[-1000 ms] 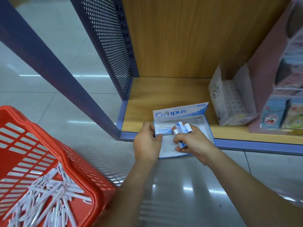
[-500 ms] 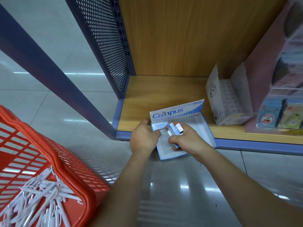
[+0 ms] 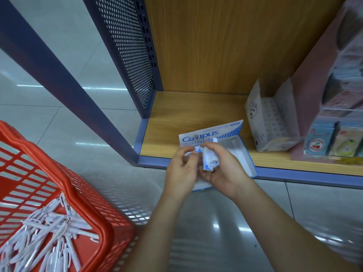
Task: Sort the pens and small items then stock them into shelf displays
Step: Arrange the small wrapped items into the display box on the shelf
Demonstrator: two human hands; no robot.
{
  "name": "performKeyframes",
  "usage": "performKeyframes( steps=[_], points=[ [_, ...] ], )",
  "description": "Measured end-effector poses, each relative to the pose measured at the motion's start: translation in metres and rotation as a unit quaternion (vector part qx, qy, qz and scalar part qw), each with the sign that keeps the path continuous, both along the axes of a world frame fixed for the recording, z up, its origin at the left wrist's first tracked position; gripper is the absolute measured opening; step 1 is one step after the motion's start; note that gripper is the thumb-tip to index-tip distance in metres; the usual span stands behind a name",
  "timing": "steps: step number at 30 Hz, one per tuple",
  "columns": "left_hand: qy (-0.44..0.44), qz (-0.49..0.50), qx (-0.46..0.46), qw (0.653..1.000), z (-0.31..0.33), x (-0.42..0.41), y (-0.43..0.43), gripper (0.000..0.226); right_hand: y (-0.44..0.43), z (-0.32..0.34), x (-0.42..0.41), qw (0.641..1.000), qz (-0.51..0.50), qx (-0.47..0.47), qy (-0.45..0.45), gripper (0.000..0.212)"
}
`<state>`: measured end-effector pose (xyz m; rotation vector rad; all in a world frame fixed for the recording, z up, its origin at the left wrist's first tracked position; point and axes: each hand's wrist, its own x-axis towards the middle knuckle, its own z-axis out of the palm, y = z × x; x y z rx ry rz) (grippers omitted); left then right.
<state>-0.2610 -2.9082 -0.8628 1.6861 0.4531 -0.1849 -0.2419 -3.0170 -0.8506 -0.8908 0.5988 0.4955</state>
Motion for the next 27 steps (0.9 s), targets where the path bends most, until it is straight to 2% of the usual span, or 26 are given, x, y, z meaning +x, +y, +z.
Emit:
performKeyframes(
  steps=[3,6,8,10,13,16,20,23,27],
  points=[
    [0.054,0.000,-0.123,0.991,0.011,-0.006,-0.013,0.023,0.005,0.002,-0.002,1.000,0.009,0.019,0.000,0.019],
    [0.049,0.041,-0.178,0.982,0.013,-0.010,-0.020,0.024,0.009,0.005,-0.005,0.999,-0.046,0.004,-0.002,0.019],
    [0.056,0.062,-0.206,0.975,0.015,-0.011,-0.022,0.027,0.010,0.006,-0.005,0.997,-0.052,-0.036,-0.035,0.029],
    [0.070,0.097,-0.263,0.957,0.020,-0.009,-0.021,0.030,0.009,0.008,-0.008,0.989,-0.006,-0.110,-0.100,0.040],
    [0.070,0.148,-0.329,0.930,0.026,-0.004,-0.018,0.032,0.011,0.011,-0.013,0.953,0.037,-0.232,-0.192,0.041],
    [0.069,0.186,-0.321,0.926,0.027,-0.002,-0.020,0.031,0.019,0.014,-0.017,0.935,0.022,-0.273,-0.224,0.038],
    [0.075,0.222,-0.362,0.902,0.027,-0.001,-0.021,0.038,0.028,0.020,-0.019,0.941,-0.020,-0.245,-0.233,0.039],
    [0.079,0.225,-0.390,0.889,0.026,-0.002,-0.021,0.044,0.032,0.018,-0.019,0.957,-0.075,-0.202,-0.193,0.034],
    [0.056,0.264,-0.335,0.903,0.021,-0.001,-0.025,0.039,0.034,0.018,-0.020,0.981,-0.152,-0.060,-0.104,0.026]
  ],
)
